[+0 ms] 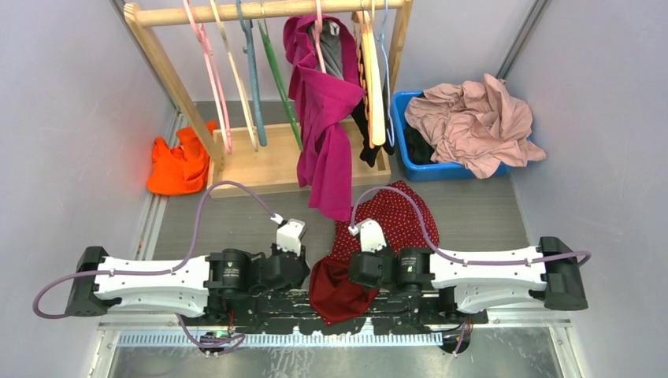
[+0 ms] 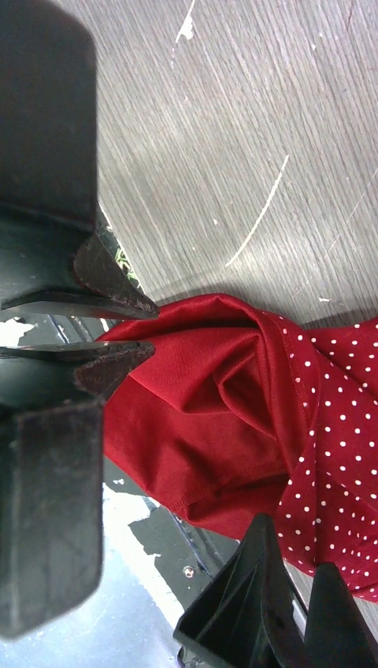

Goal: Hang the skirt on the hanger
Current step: Place the skirt at the center of the board, then flatten out the skirt at the center of the board.

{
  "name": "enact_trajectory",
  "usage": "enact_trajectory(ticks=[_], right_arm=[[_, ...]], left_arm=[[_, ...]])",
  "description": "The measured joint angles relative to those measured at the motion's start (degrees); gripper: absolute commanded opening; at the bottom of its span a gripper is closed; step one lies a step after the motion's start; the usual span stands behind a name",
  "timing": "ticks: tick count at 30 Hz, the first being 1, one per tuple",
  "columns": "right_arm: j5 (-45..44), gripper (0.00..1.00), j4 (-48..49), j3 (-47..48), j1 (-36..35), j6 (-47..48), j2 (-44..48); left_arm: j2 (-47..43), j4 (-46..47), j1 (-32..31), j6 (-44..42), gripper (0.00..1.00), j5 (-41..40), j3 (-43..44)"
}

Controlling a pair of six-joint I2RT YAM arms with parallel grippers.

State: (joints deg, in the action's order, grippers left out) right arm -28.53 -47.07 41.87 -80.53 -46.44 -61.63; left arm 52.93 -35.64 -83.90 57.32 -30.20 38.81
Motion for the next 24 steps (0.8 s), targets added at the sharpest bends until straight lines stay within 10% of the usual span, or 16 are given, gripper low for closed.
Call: enact_trajectory(ticks=[8, 19, 24], right_arm=[[-8.96, 0.57, -1.11, 1.20, -3.23, -4.26, -8.04], [-14.40, 0.17, -5.70, 4.24, -4.00, -9.97, -11.54], [-16.79, 0.14, -9.99, 6.01, -4.00, -12.33, -5.55]], left_arm=[[-1.25, -1.03, 0.00, 1.07, 0.17, 0.07, 0.00], [-1.90, -1.42, 0.00, 1.25, 0.17, 0.72, -0.02], [-1.11, -1.51, 0.00, 1.29, 0.16, 2.01, 0.04]])
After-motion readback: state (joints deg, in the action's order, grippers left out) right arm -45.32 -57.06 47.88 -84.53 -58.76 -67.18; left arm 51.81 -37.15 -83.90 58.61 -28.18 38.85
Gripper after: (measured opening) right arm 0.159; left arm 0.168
